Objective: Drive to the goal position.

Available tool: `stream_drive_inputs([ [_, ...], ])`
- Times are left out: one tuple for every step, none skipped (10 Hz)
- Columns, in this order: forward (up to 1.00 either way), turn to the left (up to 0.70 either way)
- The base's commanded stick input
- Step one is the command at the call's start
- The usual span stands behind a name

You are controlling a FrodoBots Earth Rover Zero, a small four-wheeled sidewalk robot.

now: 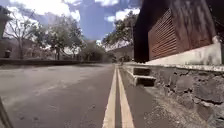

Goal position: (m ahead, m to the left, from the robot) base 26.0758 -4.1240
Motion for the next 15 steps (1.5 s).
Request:
stream_drive_inputs([
  [0.00,0.00],
  [0.00,0.00],
  [0.00,0.00],
  [0.00,0.00],
  [0.70,0.00],
  [0.70,0.00],
  [0.70,0.00],
  [0.70,0.00],
  [0.70,0.00],
  [0.70,0.00],
  [0.70,0.00],
  [0.70,0.00],
  [0.68,0.00],
  [0.66,0.00],
  [0.60,0.00],
])
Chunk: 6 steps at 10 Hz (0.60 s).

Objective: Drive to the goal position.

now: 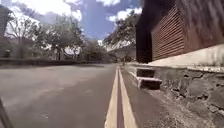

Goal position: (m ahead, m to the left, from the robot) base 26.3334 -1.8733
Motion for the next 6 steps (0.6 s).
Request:
stream_drive_inputs([
  [0.63,0.00],
  [0.67,0.00],
  [0.67,0.00],
  [0.67,0.00],
  [0.69,0.00],
  [0.69,0.00],
])
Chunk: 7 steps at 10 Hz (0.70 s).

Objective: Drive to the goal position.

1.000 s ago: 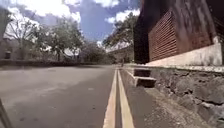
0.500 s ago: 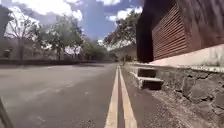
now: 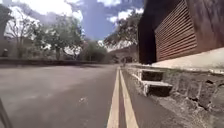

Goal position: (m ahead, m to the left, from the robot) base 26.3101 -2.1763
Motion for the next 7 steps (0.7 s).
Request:
stream_drive_inputs([
  [0.70,0.00],
  [0.70,0.00],
  [0.70,0.00],
  [0.70,0.00],
  [0.70,0.00],
  [0.70,0.00],
  [0.70,0.00],
])
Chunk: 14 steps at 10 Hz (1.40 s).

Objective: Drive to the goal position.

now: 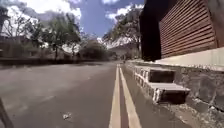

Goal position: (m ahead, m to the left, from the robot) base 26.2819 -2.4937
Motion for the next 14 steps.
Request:
stream_drive_inputs([
  [0.70,0.00],
  [0.70,0.00],
  [0.70,0.00],
  [0.70,0.00],
  [0.70,0.00],
  [0.70,0.00],
  [0.70,0.00],
  [0.70,0.00],
  [0.70,0.00],
  [0.70,0.00],
  [0.70,0.00],
  [0.70,0.00],
  [0.70,0.00],
  [0.70,0.00],
])
